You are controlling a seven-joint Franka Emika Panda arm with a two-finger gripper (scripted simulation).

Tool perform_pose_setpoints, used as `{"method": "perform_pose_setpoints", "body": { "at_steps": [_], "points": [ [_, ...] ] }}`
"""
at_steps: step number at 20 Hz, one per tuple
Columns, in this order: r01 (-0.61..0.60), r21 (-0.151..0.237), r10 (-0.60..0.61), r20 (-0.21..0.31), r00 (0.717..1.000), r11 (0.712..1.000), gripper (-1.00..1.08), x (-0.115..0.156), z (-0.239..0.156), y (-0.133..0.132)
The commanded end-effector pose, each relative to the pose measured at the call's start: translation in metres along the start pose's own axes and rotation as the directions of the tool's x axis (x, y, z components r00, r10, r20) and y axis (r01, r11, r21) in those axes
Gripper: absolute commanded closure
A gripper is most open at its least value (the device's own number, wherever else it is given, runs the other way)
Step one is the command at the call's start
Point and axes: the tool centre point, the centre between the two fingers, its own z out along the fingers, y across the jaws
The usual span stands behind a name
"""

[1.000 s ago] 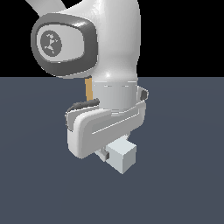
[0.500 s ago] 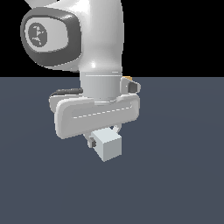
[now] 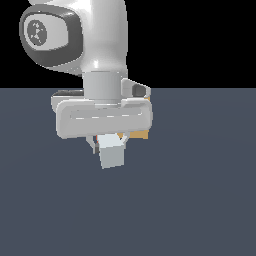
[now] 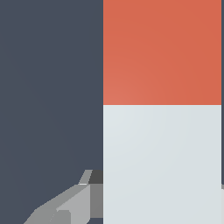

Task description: Insert the peg into the horizontal hole in a box.

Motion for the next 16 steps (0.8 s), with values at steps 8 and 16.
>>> {"method": "perform_pose_setpoints", "body": {
  "at_steps": [8,16],
  "points": [
    [-0.214,-0.004,0.214,0.0,0.977,0.977,1.08,0.029,-0.016,-0.003],
    [-0.323,-0.004,0.323,0.001,0.946,0.946,1.08,0.045,-0.024,-0.001]
  ]
}}
